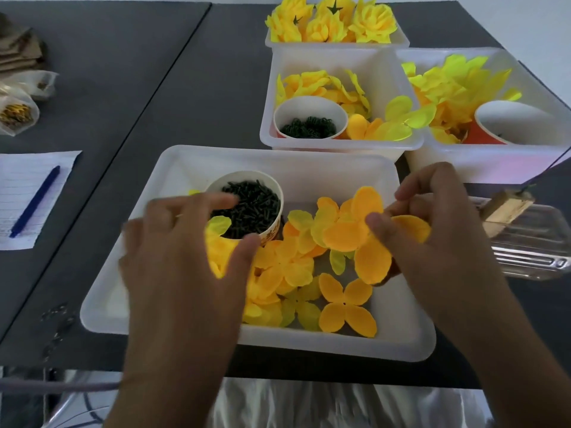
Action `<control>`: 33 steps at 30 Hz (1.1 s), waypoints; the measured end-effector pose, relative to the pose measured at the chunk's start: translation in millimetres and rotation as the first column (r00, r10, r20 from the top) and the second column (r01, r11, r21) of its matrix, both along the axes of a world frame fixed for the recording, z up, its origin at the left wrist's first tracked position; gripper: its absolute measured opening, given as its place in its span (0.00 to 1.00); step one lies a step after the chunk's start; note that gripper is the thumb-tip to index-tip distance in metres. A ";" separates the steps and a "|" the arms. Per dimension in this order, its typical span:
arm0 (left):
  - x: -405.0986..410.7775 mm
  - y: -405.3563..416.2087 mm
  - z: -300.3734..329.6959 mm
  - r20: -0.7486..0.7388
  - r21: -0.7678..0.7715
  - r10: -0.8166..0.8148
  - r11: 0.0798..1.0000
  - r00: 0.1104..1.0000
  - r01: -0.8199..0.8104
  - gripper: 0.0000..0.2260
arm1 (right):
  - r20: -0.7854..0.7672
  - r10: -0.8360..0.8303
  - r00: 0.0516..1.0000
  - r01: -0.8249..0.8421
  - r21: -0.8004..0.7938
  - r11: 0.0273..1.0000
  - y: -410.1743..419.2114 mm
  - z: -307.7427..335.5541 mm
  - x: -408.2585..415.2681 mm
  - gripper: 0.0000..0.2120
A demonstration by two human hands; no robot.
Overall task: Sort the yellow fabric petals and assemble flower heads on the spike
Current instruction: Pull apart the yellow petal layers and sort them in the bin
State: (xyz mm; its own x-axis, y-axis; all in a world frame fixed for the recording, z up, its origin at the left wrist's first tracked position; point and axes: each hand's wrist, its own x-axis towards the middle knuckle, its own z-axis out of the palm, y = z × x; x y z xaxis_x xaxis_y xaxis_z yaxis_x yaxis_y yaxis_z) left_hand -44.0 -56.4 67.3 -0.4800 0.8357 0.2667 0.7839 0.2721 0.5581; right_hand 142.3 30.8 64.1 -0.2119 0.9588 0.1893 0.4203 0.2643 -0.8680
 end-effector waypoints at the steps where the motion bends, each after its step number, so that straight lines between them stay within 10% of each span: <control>1: 9.5 2.3 2.2 0.031 0.081 -0.109 0.991 0.994 0.106 0.11 | 0.010 0.014 1.000 -0.014 0.004 1.000 -2.0 -1.4 -3.5 0.12; 5: 36.3 15.1 1.3 0.116 0.138 -0.417 0.906 0.902 0.401 0.10 | -0.111 0.177 0.978 -0.188 -0.103 0.977 -7.0 -5.2 -14.6 0.14; 10: 41.7 20.7 -7.1 0.165 0.160 -0.368 0.925 0.915 0.343 0.11 | -0.450 0.219 0.866 -0.408 -0.382 0.829 -9.8 -4.1 -10.4 0.25; 16: 48.7 24.1 -9.0 0.077 0.093 -0.270 0.960 0.960 0.263 0.09 | -0.223 0.245 0.944 -0.298 -0.254 0.920 -21.4 -11.3 -19.2 0.10; 33: 32.7 18.9 3.2 0.416 0.184 -0.361 0.932 0.835 0.312 0.07 | -0.056 0.371 0.927 -0.374 -0.205 0.904 -29.3 -4.5 -4.5 0.15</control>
